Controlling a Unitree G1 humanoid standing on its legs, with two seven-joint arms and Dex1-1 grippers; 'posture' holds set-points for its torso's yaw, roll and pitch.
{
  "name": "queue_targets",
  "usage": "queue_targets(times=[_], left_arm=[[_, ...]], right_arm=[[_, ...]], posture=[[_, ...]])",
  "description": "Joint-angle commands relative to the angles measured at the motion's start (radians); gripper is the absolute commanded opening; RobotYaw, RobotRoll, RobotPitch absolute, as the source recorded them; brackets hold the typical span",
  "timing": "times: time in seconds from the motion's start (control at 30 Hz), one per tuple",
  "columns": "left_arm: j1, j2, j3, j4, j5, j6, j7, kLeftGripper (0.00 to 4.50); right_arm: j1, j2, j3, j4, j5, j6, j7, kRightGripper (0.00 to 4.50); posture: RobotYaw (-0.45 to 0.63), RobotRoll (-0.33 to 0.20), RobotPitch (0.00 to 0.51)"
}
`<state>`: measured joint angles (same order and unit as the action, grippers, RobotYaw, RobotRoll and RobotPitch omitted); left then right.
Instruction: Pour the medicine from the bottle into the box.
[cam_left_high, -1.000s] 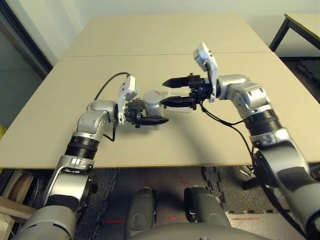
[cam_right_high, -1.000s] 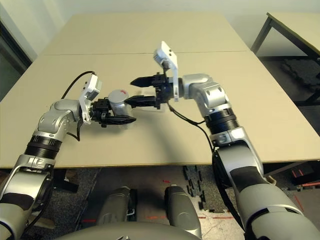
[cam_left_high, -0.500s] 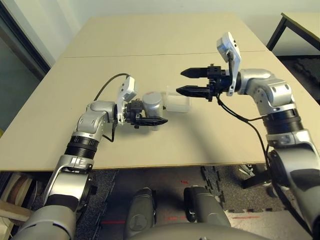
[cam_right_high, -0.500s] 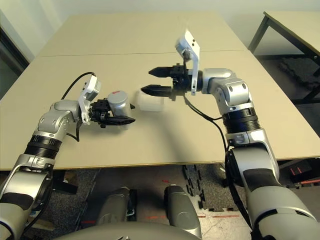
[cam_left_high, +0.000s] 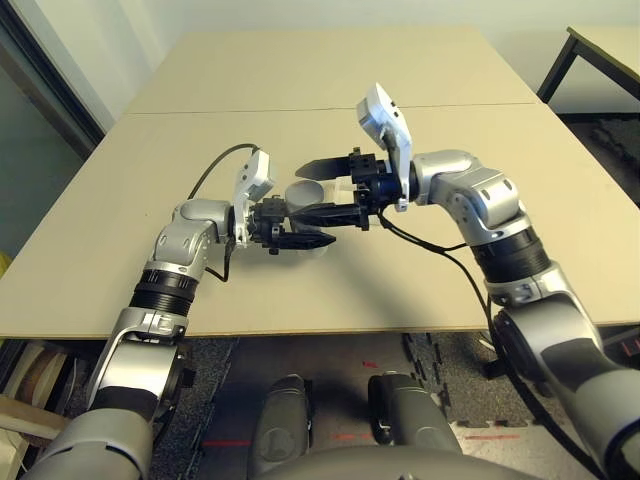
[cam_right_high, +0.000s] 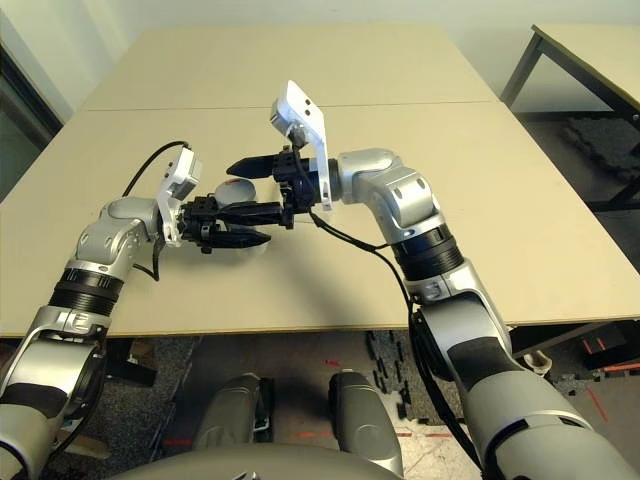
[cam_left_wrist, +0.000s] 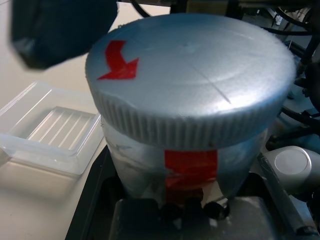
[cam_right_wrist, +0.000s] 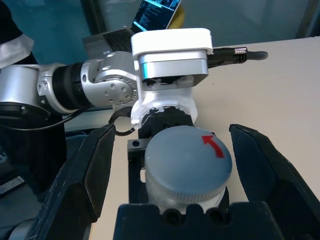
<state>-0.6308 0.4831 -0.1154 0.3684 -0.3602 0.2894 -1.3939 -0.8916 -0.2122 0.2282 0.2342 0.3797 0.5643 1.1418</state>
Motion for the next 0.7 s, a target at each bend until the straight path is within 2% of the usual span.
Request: queue_targets(times=[0.03,0.33,0.7], left_arm=[[-0.001,-0.001,0.008,-0.022,-0.012,0.006,0.001,2.61],[0.0,-0.006,0.004,-0.029,-0.015,0.007,0.003,2.61],[0.0,0.005,0.006,-0.013,-0.015,-0.003,0.005,2.61]], right_arm=[[-0.022,0.016,0.011,0.044,-0.023,-0.033,-0.013,4.5],[-0.047,0.039,-0.005,0.16,-0.062,-0.092,-0.041,4.5],[-0.03,-0.031,-0.047,0.159,-0.044,-0.094,-0.036,4.5]], posture=[[-0.04,0.0,0.078],[-0.04,0.0,0.078],[-0.04,0.0,0.075]])
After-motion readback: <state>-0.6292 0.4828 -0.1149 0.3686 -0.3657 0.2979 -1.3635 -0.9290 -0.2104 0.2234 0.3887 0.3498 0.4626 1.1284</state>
